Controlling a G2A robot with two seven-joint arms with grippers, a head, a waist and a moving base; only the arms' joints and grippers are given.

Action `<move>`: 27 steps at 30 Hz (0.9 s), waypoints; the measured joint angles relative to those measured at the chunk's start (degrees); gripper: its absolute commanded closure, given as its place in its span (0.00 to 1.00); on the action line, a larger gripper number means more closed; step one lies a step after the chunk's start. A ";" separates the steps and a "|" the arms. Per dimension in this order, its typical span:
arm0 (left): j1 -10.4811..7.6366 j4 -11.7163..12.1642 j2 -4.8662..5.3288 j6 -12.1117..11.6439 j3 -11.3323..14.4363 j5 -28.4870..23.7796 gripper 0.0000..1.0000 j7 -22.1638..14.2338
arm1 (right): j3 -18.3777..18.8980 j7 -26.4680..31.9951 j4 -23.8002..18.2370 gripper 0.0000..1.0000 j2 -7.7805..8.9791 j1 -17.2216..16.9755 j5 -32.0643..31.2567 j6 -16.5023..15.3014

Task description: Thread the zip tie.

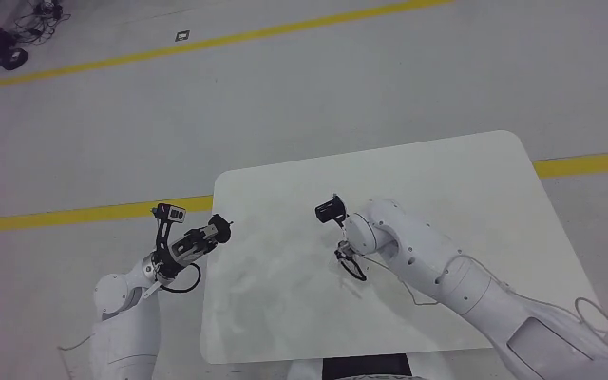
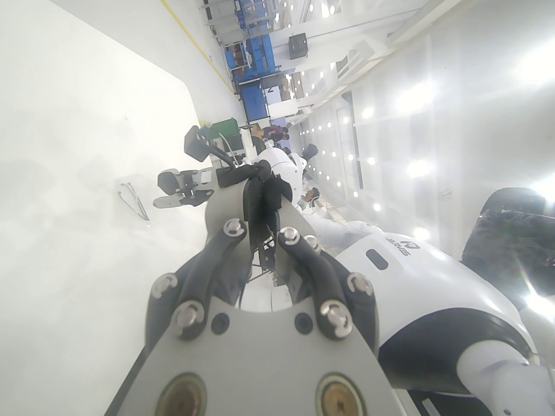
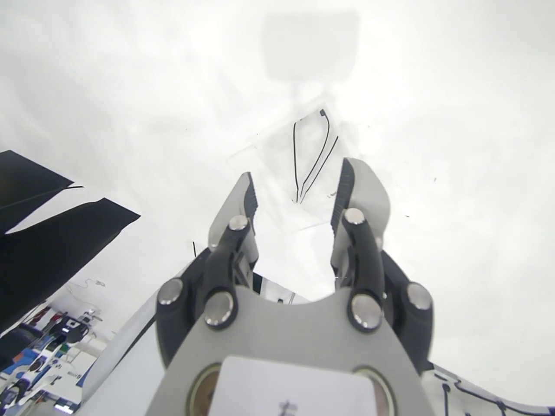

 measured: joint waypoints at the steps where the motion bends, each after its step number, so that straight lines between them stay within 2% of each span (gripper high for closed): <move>1: 0.00 0.00 0.00 0.00 0.00 0.00 1.00 0.00 | -0.21 0.00 0.22 0.86 -0.08 0.08 -0.16 0.00; 4: 0.00 0.00 0.00 0.00 0.00 0.00 1.00 0.00 | -0.68 0.00 1.02 0.87 -0.40 0.26 -0.43 0.00; 9: 0.00 0.00 0.00 0.00 0.00 0.00 1.00 0.00 | -1.36 0.00 3.29 0.94 -1.19 0.38 -1.38 0.00; 14: 0.00 0.00 0.00 0.00 0.00 0.00 1.00 0.00 | -1.85 -0.33 5.73 0.91 -2.30 0.40 -2.96 0.00; 18: 0.00 0.00 0.00 0.00 0.00 0.00 1.00 0.00 | -2.15 -0.88 7.72 0.83 -3.35 0.41 -4.15 0.00; 27: 0.00 0.00 0.00 0.00 0.00 0.00 1.00 0.00 | -1.97 -0.76 10.75 0.86 -5.18 0.87 -6.15 0.00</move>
